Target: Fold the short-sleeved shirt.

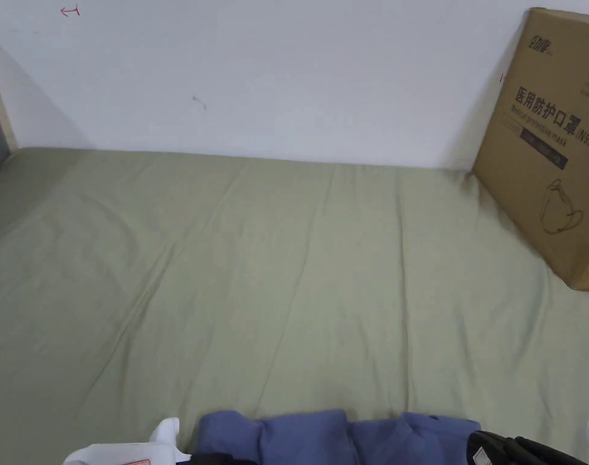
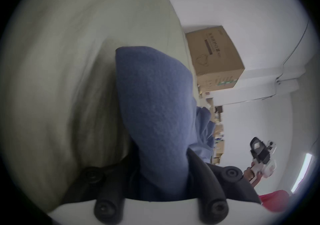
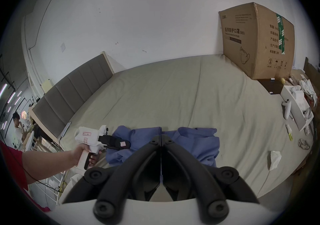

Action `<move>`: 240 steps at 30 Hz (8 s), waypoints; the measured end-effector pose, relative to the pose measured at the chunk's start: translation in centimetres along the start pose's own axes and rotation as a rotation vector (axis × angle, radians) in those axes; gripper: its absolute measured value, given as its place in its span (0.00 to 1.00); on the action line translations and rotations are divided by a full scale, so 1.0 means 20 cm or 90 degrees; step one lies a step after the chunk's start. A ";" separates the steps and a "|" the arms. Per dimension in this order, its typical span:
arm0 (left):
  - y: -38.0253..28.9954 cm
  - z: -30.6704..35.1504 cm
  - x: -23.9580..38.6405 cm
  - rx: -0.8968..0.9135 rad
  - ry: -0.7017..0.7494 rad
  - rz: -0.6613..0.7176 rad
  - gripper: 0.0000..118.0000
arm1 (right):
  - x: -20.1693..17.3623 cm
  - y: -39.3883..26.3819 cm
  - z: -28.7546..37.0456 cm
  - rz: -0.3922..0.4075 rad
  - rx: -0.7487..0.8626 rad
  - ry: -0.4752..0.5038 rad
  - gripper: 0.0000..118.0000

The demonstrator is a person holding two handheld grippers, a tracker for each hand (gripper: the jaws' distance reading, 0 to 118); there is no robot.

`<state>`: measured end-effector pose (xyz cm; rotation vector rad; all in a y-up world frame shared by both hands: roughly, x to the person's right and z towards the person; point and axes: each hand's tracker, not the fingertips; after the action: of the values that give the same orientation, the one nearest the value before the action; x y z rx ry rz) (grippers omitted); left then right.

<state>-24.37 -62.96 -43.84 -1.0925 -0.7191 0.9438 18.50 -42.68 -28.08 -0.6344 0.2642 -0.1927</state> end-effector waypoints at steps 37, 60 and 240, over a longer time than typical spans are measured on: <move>-0.20 -0.08 0.92 0.096 0.318 -0.314 0.17 | 0.26 -0.11 0.22 -0.078 0.040 -0.019 0.00; -0.58 -0.50 1.10 0.108 0.168 -0.449 0.01 | 0.21 -0.06 0.30 -0.092 0.063 0.020 0.00; -1.06 0.49 1.62 0.666 0.521 -0.513 1.00 | -0.39 -0.11 0.45 0.165 0.352 -0.130 1.00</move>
<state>-13.01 -33.38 -19.63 -0.1219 0.0948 0.0422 13.55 -37.34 -18.38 -0.0655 0.0855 0.0510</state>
